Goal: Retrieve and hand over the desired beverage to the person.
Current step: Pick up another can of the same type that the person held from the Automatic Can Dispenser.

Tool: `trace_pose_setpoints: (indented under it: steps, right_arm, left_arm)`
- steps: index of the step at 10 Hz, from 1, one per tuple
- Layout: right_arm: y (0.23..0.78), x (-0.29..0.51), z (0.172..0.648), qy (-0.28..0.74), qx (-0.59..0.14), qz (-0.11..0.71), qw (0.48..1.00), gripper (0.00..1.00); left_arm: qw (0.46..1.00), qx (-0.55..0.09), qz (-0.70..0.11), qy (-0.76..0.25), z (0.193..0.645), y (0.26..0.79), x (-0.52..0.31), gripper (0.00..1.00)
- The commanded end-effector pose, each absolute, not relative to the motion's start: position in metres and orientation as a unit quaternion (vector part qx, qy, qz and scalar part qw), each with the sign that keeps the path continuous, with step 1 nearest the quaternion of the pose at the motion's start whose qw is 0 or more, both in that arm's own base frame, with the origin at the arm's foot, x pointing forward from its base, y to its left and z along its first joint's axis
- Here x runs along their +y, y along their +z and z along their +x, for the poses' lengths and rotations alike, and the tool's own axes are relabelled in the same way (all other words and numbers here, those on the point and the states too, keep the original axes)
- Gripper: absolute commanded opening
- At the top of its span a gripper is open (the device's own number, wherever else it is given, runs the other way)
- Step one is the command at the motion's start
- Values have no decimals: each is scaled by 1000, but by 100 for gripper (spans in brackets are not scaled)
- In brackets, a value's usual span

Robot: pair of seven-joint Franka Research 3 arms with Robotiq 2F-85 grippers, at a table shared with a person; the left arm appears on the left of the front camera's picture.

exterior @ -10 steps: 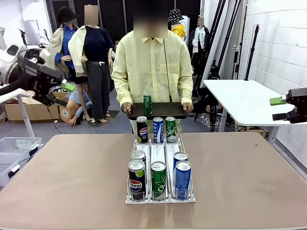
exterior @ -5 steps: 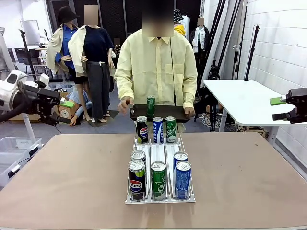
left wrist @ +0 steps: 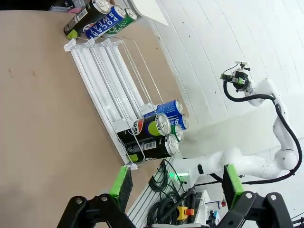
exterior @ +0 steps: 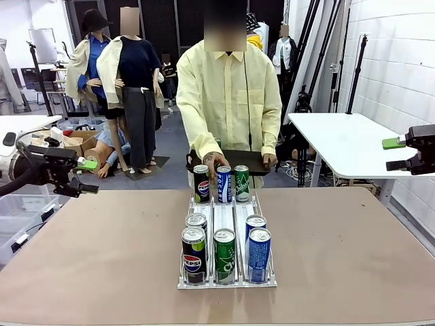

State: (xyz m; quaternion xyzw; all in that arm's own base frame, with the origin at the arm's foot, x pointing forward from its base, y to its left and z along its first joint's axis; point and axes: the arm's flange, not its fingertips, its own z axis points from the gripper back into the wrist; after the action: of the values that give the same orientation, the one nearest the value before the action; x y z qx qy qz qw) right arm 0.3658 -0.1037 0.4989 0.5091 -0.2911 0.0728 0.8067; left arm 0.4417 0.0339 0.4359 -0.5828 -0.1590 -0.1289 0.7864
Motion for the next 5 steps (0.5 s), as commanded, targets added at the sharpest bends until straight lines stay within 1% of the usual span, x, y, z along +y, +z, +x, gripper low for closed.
trace_pose_setpoints:
  steps: [1,5]
  right_arm:
    - [499,-103,366,73,-292,511,805,100]
    - [499,-103,366,73,-292,511,805,100]
  left_arm:
    - [788,-161,-580,-133,442,439,32,100]
    - [788,-161,-580,-133,442,439,32,100]
